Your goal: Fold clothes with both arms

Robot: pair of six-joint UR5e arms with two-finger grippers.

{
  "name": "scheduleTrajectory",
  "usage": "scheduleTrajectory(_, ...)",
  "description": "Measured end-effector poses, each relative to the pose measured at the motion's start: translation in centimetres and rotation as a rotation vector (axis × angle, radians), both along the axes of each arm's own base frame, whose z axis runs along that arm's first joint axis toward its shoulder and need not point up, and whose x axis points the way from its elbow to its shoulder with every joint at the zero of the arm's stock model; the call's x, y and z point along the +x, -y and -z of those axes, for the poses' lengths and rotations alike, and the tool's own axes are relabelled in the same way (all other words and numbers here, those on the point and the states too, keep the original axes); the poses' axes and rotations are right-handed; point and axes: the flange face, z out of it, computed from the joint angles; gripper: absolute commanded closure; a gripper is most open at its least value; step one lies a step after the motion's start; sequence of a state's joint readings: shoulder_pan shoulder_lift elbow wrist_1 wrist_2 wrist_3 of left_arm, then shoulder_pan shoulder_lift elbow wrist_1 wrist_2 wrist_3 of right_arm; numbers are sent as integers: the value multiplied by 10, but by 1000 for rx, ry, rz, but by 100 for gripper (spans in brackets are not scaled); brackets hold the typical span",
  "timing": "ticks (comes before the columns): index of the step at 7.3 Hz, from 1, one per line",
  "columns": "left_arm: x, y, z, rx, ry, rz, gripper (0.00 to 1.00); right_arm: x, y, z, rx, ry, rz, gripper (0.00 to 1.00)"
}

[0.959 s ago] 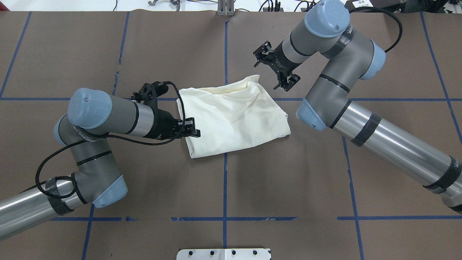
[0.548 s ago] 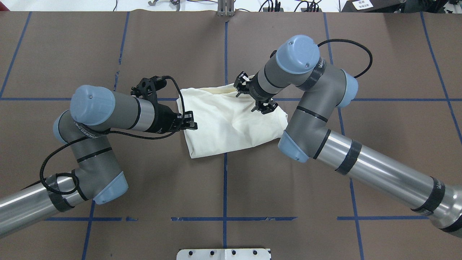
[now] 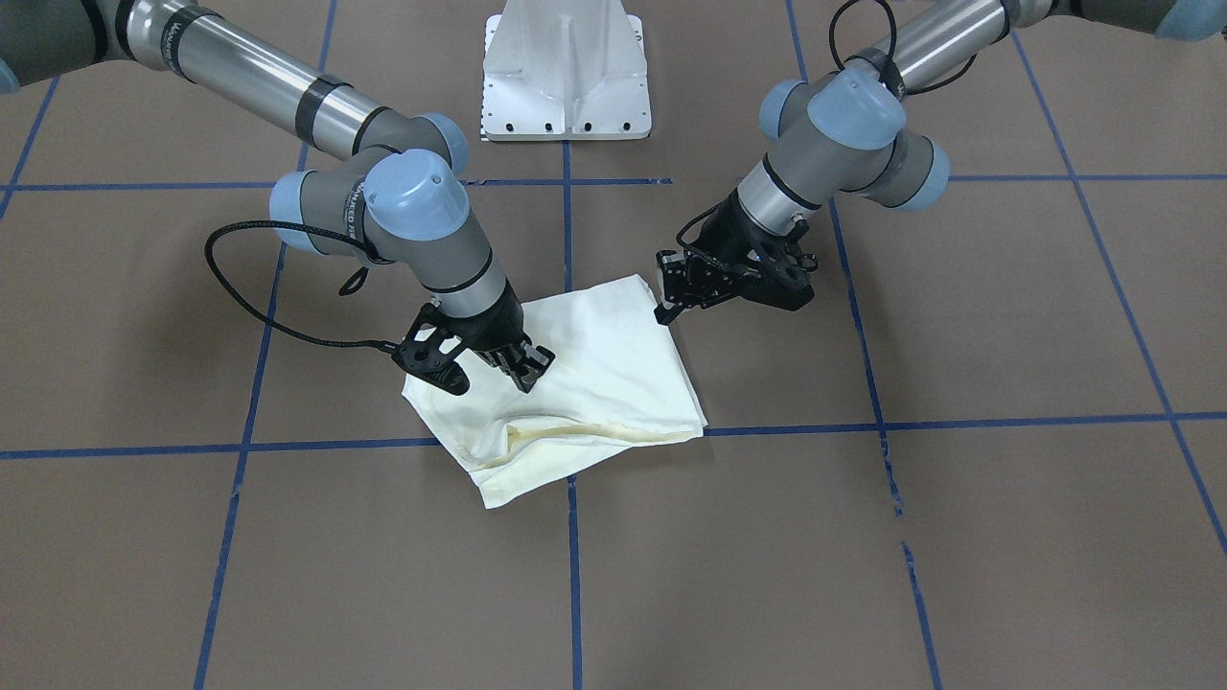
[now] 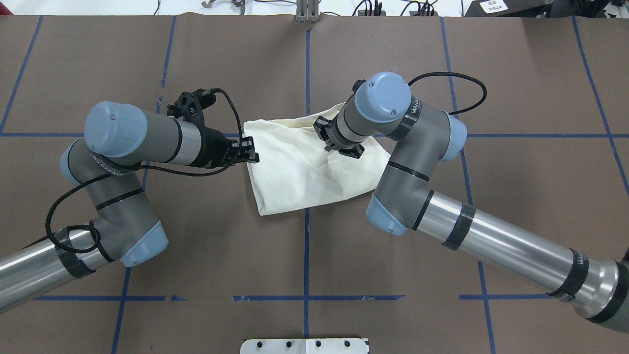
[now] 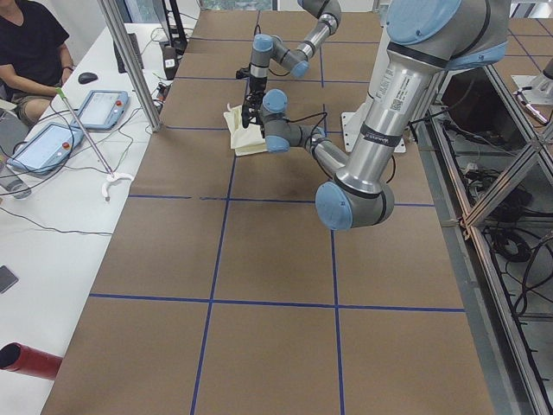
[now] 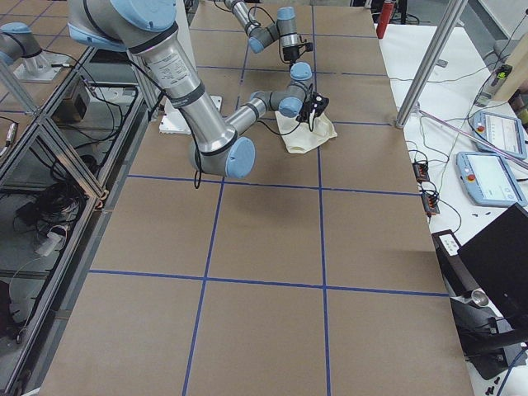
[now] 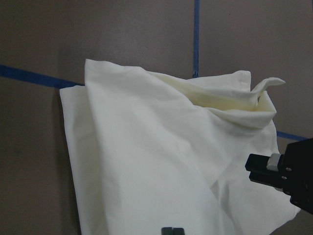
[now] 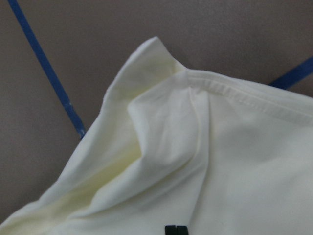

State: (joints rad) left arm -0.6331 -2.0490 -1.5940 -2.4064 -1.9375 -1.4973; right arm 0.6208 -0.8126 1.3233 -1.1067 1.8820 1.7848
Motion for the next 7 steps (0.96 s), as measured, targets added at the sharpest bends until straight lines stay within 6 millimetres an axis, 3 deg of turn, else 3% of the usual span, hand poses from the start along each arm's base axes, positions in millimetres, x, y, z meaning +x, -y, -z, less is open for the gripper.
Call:
scheduleTrajectory(2,-7,6,-6,-7,10,15,100,-4,53,-2,15,-66,-34,100)
scheduleTrajectory(4,-10,9,-9,-11,15,20,100,11,103,-20,20,-135,-59,100)
scheduleTrajectory(5,-11,11,-10,-16,22,24,100,27,124,-23,26,-150,-72,100)
scheduleTrajectory(7,-27,26,-12,-3,59,54,100,82,155,-29,54,-140,-47,100)
